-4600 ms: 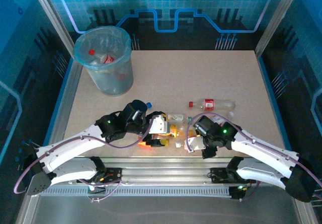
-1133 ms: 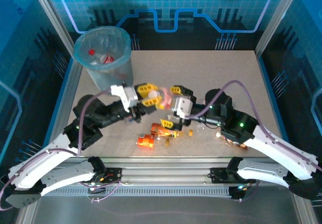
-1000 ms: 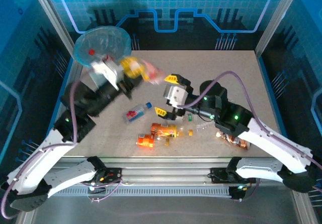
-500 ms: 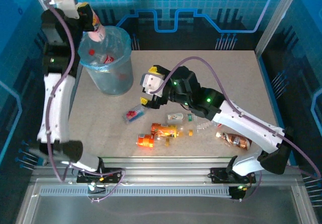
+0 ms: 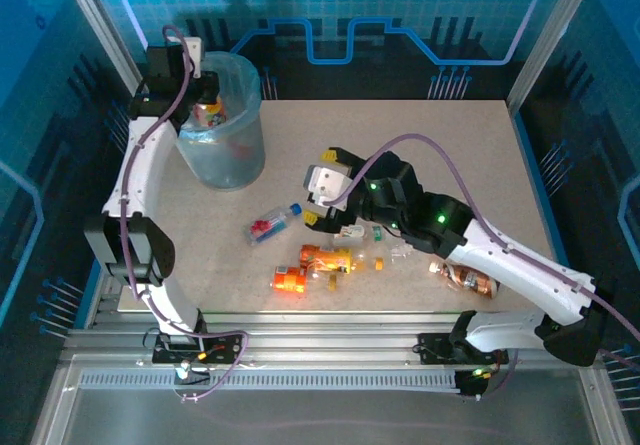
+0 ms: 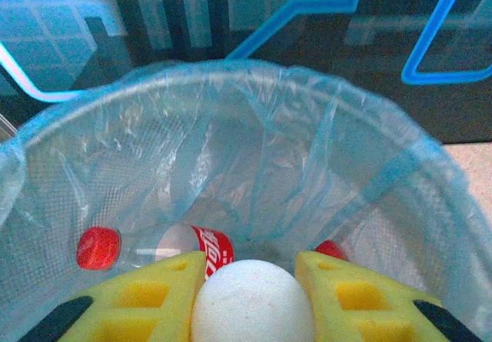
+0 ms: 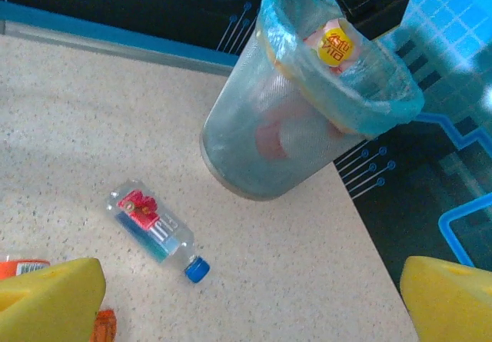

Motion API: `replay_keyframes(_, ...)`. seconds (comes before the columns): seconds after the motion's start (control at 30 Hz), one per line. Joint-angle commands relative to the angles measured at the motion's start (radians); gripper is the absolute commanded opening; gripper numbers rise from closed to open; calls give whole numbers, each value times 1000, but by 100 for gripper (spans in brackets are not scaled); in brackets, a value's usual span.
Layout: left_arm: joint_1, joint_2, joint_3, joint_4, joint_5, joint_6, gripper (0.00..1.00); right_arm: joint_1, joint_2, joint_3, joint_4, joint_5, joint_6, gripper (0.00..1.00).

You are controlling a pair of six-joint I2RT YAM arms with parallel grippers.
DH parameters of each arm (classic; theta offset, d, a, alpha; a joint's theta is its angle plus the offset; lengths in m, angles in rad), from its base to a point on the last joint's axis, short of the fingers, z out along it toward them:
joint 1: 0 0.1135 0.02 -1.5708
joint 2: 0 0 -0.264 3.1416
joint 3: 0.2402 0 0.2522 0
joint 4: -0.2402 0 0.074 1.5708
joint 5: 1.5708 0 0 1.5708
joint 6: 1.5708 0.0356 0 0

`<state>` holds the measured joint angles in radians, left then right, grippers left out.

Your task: Put the plastic bottles in the bin

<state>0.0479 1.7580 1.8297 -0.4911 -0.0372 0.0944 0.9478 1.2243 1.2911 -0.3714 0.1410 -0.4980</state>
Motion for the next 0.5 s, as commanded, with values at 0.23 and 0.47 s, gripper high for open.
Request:
replay_keyframes(0.23,19,121,-78,42,52,49,0,-12,-8,-39,-60,8,8,100)
replay_keyframes(0.47,48,182,-101,31,68,34,0,-14,-16,-46,-73,17,18,100)
